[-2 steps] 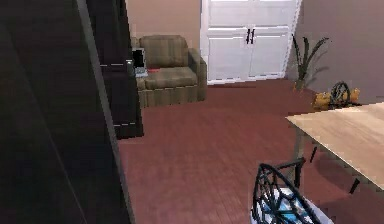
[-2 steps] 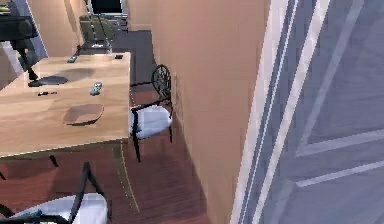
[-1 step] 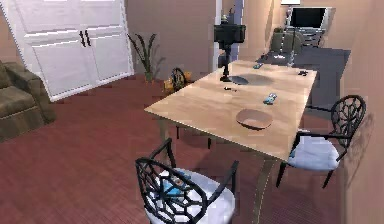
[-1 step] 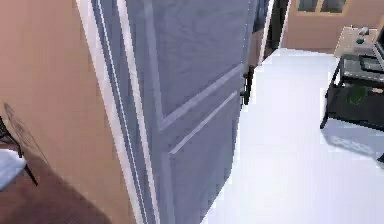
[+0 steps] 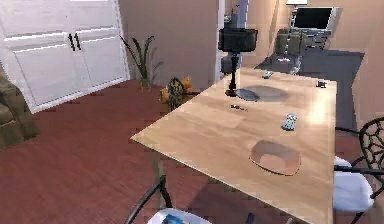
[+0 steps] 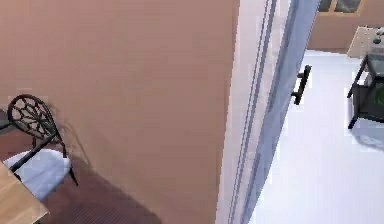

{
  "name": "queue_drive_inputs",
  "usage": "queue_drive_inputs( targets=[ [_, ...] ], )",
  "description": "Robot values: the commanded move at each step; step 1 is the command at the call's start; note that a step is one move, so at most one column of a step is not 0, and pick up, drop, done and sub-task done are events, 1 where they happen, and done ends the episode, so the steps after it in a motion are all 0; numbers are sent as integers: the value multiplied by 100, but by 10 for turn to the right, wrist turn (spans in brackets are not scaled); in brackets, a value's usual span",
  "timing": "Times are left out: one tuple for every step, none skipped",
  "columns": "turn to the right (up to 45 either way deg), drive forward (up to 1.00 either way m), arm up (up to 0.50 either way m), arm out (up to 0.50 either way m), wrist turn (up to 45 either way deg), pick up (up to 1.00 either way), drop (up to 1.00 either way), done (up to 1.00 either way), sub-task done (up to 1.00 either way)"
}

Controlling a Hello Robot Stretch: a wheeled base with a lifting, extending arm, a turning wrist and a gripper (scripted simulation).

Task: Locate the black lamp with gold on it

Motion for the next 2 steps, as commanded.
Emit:
queue_drive_inputs(
  targets=[
    [-450, 0, 0, 0, 0, 0, 0, 0, 0],
    [-240, 0, 0, 0, 0, 0, 0, 0, 0]
  ],
)
